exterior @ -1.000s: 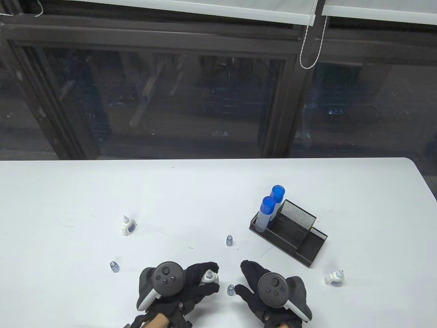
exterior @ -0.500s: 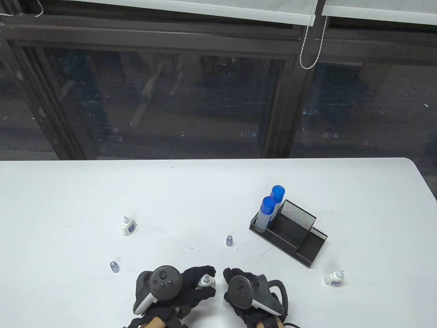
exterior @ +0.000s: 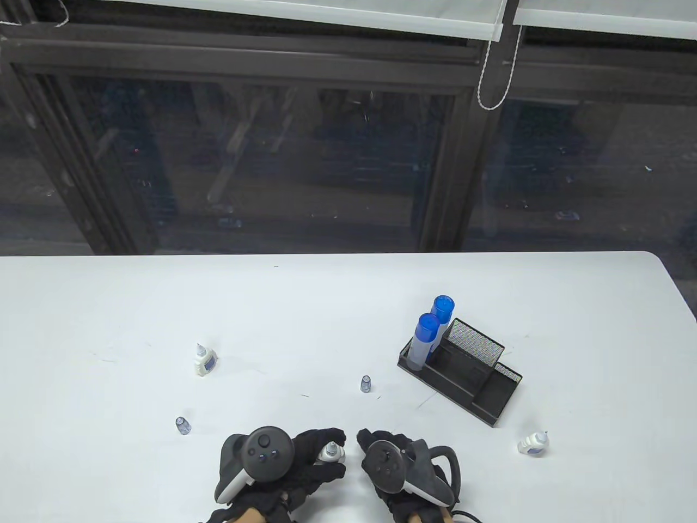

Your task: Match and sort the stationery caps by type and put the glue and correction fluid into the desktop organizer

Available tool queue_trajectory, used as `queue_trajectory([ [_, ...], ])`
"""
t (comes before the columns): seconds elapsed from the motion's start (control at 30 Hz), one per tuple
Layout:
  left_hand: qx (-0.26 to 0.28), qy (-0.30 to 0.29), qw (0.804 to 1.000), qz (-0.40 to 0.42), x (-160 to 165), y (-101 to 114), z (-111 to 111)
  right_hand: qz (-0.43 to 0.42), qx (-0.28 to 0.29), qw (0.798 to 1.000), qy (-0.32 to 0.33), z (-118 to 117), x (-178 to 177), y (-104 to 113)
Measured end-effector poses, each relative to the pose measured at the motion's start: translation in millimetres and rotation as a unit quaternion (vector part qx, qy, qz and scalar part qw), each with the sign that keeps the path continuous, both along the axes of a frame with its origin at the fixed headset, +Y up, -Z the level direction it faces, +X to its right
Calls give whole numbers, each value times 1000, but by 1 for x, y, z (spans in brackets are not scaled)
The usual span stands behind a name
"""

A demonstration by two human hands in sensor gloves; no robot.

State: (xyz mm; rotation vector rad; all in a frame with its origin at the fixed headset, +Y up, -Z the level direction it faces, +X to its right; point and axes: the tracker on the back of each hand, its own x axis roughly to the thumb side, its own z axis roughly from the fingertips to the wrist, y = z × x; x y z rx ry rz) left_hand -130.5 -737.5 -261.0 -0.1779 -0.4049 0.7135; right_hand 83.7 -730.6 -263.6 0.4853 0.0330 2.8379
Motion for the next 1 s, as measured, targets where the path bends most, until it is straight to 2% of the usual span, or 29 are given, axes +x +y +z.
queue_trajectory([
  [0.2,0,-12,1000,-14,6,-1,2,-170,62,984,0,15,19,40],
  [0.33,3,-23,999,-30,10,-3,3,-216,76,973,32,25,18,51],
  [0.43,-2,-32,999,-38,14,-5,5,-211,67,974,55,28,12,51],
  [0.67,1,-41,998,-45,19,-4,7,-141,42,985,89,31,-2,39],
  [1.0,12,-31,999,-36,19,-5,8,-146,62,986,60,34,4,42],
])
